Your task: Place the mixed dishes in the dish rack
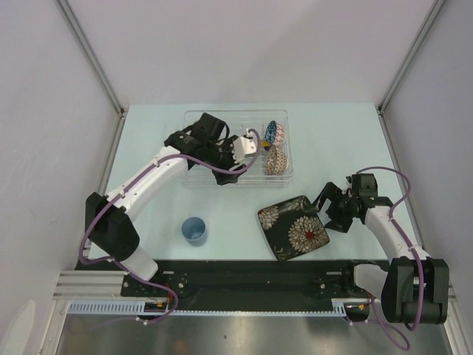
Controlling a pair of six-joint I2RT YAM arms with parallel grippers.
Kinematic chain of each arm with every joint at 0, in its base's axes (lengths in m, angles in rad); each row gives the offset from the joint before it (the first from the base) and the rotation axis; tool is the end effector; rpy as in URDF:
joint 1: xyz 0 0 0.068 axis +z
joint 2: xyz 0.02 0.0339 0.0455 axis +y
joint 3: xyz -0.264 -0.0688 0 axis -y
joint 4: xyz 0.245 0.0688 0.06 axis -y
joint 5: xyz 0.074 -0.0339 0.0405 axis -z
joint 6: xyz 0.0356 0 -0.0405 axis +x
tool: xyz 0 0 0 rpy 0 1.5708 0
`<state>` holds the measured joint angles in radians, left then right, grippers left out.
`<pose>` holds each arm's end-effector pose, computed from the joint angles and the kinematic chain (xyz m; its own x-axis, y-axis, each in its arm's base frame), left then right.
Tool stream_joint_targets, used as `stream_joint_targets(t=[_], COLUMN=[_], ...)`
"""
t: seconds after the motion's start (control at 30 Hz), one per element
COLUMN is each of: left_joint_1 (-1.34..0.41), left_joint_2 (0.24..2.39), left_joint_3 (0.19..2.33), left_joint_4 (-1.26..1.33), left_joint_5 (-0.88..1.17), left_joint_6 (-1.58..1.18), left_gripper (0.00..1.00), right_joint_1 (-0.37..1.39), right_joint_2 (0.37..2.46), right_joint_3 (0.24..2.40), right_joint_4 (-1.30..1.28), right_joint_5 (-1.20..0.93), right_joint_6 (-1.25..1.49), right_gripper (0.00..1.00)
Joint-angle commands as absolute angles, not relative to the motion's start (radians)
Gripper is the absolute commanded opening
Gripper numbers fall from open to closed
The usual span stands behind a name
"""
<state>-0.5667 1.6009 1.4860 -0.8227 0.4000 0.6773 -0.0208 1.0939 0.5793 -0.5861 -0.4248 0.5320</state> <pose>0.2806 -0.1950 0.3228 -0.0983 0.7467 -0.6578 0.9630 0.2379 0.1262 0.1901 0.0107 0.1848 -0.8532 0.4800 -0.2040 0.3076 0.7790 0.5464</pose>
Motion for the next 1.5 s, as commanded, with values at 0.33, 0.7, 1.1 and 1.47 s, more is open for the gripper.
stream_joint_targets(t=[0.33,0.7,1.1,1.47], left_joint_1=[-0.698,-0.756,-0.758,-0.756], left_joint_2=[1.551,1.58,1.621,1.624], left_joint_3=[1.378,1.204,1.193,1.192], left_joint_4=[-0.842,-0.695,-0.655,-0.693], left_joint_5=[0.319,0.318,0.295,0.259], left_joint_6=[0.833,0.793,0.807,0.83], left_gripper=[0.72,0.71,0.7,0.7], right_joint_1=[-0.003,0.181,0.273,0.307], right_joint_2=[1.227,1.327,1.293,1.45], right_joint_3=[0.558,0.557,0.548,0.552], right_joint_4=[-0.456,-0.42,-0.545,-0.442], right_joint_5=[-0.376,-0.449,-0.456,-0.525], right_joint_6=[0.546,0.554,0.565,0.535], right_gripper=[0.98,0.82,0.82,0.76])
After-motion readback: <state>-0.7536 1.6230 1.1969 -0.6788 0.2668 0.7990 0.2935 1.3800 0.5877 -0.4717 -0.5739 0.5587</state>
